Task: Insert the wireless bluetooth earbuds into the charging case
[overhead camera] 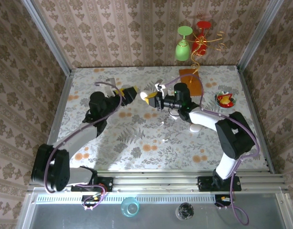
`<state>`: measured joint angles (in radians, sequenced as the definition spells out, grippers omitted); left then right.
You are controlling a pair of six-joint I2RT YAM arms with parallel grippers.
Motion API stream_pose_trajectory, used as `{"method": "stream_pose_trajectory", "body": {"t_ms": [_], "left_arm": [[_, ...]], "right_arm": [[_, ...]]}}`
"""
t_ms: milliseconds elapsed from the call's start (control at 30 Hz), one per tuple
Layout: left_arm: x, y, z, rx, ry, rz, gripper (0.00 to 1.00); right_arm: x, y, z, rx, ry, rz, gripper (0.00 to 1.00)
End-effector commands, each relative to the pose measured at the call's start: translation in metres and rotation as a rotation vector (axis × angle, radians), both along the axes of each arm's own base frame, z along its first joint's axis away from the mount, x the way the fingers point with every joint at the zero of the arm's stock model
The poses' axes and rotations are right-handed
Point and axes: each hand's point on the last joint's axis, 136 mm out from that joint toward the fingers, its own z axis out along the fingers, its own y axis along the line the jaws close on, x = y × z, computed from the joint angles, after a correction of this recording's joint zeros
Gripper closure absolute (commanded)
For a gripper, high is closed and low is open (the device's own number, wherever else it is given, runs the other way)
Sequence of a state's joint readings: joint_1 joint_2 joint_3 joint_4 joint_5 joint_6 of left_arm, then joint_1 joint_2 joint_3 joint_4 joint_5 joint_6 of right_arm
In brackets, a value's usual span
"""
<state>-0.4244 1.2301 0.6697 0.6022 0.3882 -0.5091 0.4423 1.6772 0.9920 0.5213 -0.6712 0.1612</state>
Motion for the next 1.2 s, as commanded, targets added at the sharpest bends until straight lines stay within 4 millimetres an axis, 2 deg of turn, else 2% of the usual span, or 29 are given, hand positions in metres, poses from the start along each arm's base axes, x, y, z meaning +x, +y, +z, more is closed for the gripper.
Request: {"method": "stream_pose_trajectory", "body": {"t_ms": [0,67,200,267,333,433,533,700,933,1167], "left_arm": [[-0.029,-0.011,-0.016,0.275,-0.245,-0.15,0.0],[-0.039,-0.016,-0.017,0.302,-0.273,-0.214,0.0],[-0.074,-0.036,-0.013,0.286,-0.334,-0.439,0.0],[-0.081,-0.04,-0.011,0.274,-0.341,-0.494,0.01],[-0.1,-0.056,-0.01,0.252,-0.368,-0.59,0.05],[-0.118,-0.068,-0.007,0.216,-0.399,-0.685,0.1],[-0.128,-0.075,-0.002,0.171,-0.416,-0.738,0.18],[-0.135,-0.079,0.006,0.112,-0.419,-0.781,0.32],[-0.136,-0.083,-0.001,0.128,-0.41,-0.812,0.44],[-0.138,-0.086,-0.002,0.119,-0.411,-0.839,0.48]], "right_arm": [[-0.028,-0.009,0.008,-0.018,0.014,0.083,0.9],[-0.043,-0.013,0.012,-0.024,0.022,0.129,0.9],[-0.079,-0.023,0.014,-0.061,0.022,0.245,0.9],[-0.096,-0.025,0.02,-0.053,0.02,0.307,0.9],[-0.111,-0.025,0.025,-0.031,0.022,0.372,0.9],[-0.131,-0.026,0.047,0.01,-0.021,0.445,0.9],[-0.138,-0.026,0.055,0.025,-0.043,0.477,0.9],[-0.143,-0.025,0.058,0.025,-0.052,0.511,0.9],[-0.141,-0.023,0.054,0.011,-0.051,0.503,0.9],[-0.137,-0.023,0.055,0.017,-0.061,0.479,0.89]]}}
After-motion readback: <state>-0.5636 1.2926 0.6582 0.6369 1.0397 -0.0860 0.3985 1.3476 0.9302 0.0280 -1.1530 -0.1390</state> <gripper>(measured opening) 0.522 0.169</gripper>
